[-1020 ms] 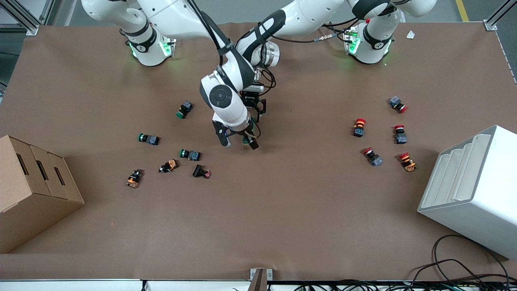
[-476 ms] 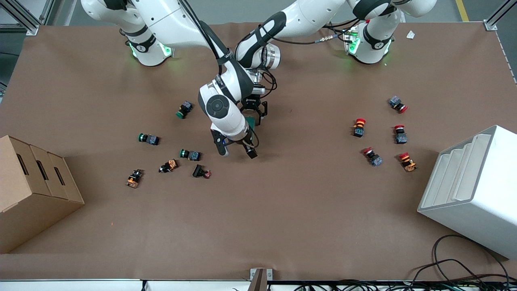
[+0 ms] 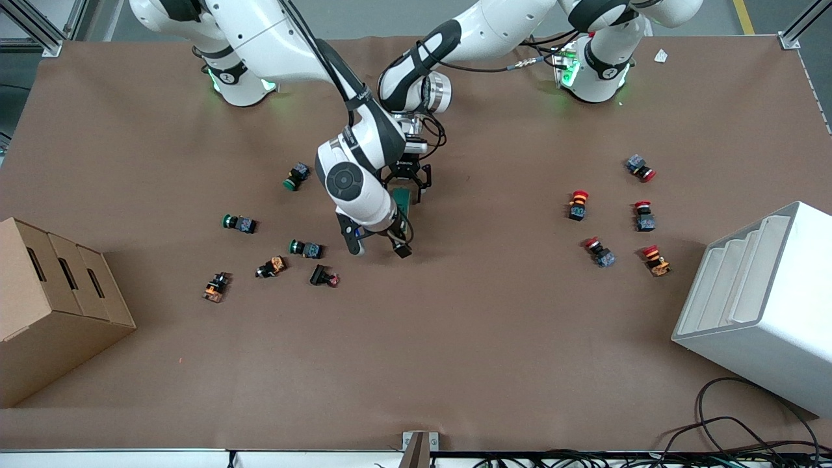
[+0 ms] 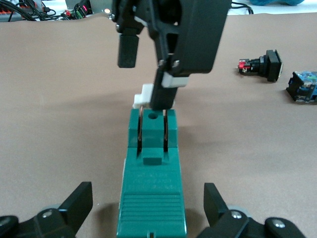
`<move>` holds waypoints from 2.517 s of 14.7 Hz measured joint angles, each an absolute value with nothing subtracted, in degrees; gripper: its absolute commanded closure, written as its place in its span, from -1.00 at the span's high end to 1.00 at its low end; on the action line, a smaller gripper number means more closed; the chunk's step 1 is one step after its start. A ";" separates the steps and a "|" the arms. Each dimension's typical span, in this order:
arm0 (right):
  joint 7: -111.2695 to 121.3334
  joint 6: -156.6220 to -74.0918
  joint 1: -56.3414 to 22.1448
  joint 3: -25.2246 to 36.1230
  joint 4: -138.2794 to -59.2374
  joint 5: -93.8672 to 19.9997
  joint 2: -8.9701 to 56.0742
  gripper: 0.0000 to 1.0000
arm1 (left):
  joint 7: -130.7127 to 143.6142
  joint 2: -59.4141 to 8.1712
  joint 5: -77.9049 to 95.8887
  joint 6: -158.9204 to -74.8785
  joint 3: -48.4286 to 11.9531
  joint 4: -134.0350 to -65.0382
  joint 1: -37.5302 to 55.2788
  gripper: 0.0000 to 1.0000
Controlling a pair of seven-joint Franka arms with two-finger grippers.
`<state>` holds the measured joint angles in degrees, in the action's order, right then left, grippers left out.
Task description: Close load switch with both arms
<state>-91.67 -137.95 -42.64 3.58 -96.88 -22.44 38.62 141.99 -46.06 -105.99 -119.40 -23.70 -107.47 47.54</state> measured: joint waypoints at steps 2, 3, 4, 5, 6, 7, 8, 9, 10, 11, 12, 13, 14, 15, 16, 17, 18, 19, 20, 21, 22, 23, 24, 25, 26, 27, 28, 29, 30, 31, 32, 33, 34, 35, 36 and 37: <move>-88.77 -136.96 -39.89 5.26 -93.58 -21.34 39.51 1.00 | 141.99 -46.06 -105.99 -119.34 -23.69 -106.83 47.42 0.97; -87.10 -135.31 -38.04 5.66 -91.88 -21.17 39.67 1.00 | 141.98 -46.03 -105.99 -119.33 -23.69 -106.36 47.36 0.97; -85.43 -132.85 -36.37 5.78 -90.21 -21.12 39.66 1.00 | 141.93 -45.96 -105.93 -119.33 -23.69 -105.94 47.30 0.97; -83.67 -129.77 -35.00 5.86 -88.37 -21.06 39.66 1.00 | 141.85 -45.91 -105.90 -119.33 -23.69 -105.57 47.26 0.97; -81.55 -126.46 -33.85 5.96 -86.55 -20.96 39.64 1.00 | 141.78 -45.88 -105.89 -119.33 -23.69 -105.26 47.23 0.97; -78.66 -123.42 -32.63 6.10 -84.98 -20.41 39.56 1.00 | 141.72 -45.88 -105.89 -119.33 -23.69 -105.03 47.22 0.97; -74.74 -121.05 -31.12 6.21 -83.86 -18.76 39.33 1.00 | 141.64 -45.84 -105.80 -119.31 -23.69 -104.80 47.19 0.97; -69.95 -119.07 -29.36 6.28 -83.13 -16.39 38.89 1.00 | 141.42 -45.76 -105.34 -119.25 -23.69 -104.48 47.15 0.97; -64.55 -117.02 -27.39 6.35 -82.74 -13.78 38.13 1.00 | 140.53 -45.58 -103.95 -119.21 -23.70 -103.91 47.12 0.97; -59.08 -115.26 -25.28 6.41 -82.62 -11.55 37.14 1.00 | 138.68 -45.23 -101.55 -119.21 -23.73 -103.11 47.11 0.97; -53.71 -113.73 -23.09 6.46 -82.58 -10.07 35.99 1.00 | 136.52 -44.78 -98.74 -119.21 -23.81 -102.03 47.11 0.97; -47.46 -111.87 -20.71 6.52 -82.51 -9.22 34.66 1.00 | 134.03 -44.20 -95.69 -119.21 -23.87 -100.76 47.11 0.97; -41.09 -109.89 -18.40 6.59 -82.43 -8.32 33.28 1.00 | 131.53 -43.46 -92.82 -119.21 -23.89 -99.58 47.10 0.97; -35.01 -107.88 -16.08 6.63 -82.36 -6.97 31.78 1.00 | 129.16 -42.74 -90.12 -119.21 -23.89 -98.53 47.09 0.97; -29.31 -105.87 -13.73 6.65 -82.29 -5.37 30.21 1.00 | 126.97 -42.06 -87.52 -119.22 -23.89 -97.53 47.07 0.97; -24.00 -103.94 -11.47 6.67 -82.23 -4.12 28.55 1.00 | 124.89 -41.56 -84.94 -119.22 -23.89 -96.41 47.05 0.97; -19.62 -102.19 -9.41 6.67 -82.18 -3.15 26.89 1.00 | 122.97 -41.23 -82.70 -119.22 -23.87 -95.25 46.98 0.97; -15.52 -100.75 -7.46 6.67 -82.16 -2.35 25.25 1.00 | 121.27 -41.02 -80.71 -119.21 -23.83 -94.13 46.81 0.97; -11.61 -99.68 -5.71 6.67 -82.16 -1.80 23.78 1.00 | 119.71 -40.75 -78.91 -119.20 -23.81 -93.21 46.39 0.97; -7.90 -98.82 -4.07 6.67 -82.18 -1.50 22.47 1.00 | 117.75 -40.32 -76.87 -119.18 -23.79 -92.53 45.63 0.97; -4.93 -98.03 -2.59 6.66 -82.18 -1.31 21.43 1.00 | 115.36 -39.63 -74.36 -119.18 -23.79 -91.99 44.64 0.98; -2.59 -97.39 -1.24 6.65 -82.19 -1.09 20.63 1.00 | 112.39 -38.56 -71.30 -119.18 -23.78 -91.58 43.38 0.98; -0.93 -96.87 -0.19 6.65 -82.19 -0.81 19.97 1.00 | 108.97 -37.13 -67.83 -119.19 -23.78 -91.29 41.92 0.98; 0.23 -96.47 0.54 6.64 -82.18 -0.60 19.49 1.00 | 105.28 -35.43 -64.11 -119.19 -23.77 -91.10 40.34 0.98; 0.70 -96.20 0.91 6.64 -82.16 -0.43 19.17 1.00 | 101.49 -33.48 -60.21 -119.18 -23.74 -90.98 38.56 0.98; 0.71 -96.01 1.01 6.63 -82.11 -0.37 18.96 1.00 | 97.63 -31.40 -56.16 -119.18 -23.72 -90.86 36.55 0.99; 0.71 -95.68 1.01 6.56 -82.04 -0.33 18.84 1.00 | 93.92 -29.39 -52.38 -119.08 -23.71 -90.80 34.42 0.99; 0.71 -95.25 1.00 6.37 -81.89 -0.25 18.80 1.00 | 89.81 -27.36 -48.61 -118.57 -23.67 -90.71 32.07 0.99; 0.71 -94.59 0.99 6.12 -81.49 -0.14 18.79 1.00 | 85.73 -25.68 -45.24 -117.24 -23.66 -90.40 29.88 0.99; 0.71 -93.59 0.96 5.88 -80.80 -0.06 18.79 1.00 | 81.55 -24.43 -42.00 -114.91 -23.65 -89.46 27.87 0.99; 0.71 -92.48 0.94 5.75 -80.05 -0.03 18.77 1.00 | 77.51 -23.59 -39.06 -111.97 -23.63 -87.81 26.08 1.00; 0.71 -91.63 0.94 5.70 -79.44 0.00 18.74 1.00 | 73.25 -23.11 -36.40 -108.68 -23.60 -85.53 24.30 1.00; 0.71 -91.16 0.95 5.70 -79.02 0.01 18.73 1.00 | 69.19 -22.79 -34.28 -105.92 -23.61 -83.35 22.49 1.00; 0.71 -90.88 0.96 5.71 -78.76 0.01 18.72 1.00 | 65.65 -22.51 -32.62 -103.85 -23.63 -81.52 20.54 1.00; 0.71 -90.29 0.99 5.73 -78.57 0.01 18.71 1.00 | 62.72 -22.13 -31.34 -102.38 -23.62 -80.25 18.51 1.00; 0.71 -89.23 1.01 5.76 -78.42 0.01 18.66 1.00 | 59.85 -21.54 -30.34 -101.54 -23.65 -79.45 16.27 1.00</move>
<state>0.71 -89.23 1.01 5.76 -78.42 0.01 18.66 59.85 -21.54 -30.34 -101.54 -23.65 -79.45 16.27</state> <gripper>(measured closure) 0.000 0.000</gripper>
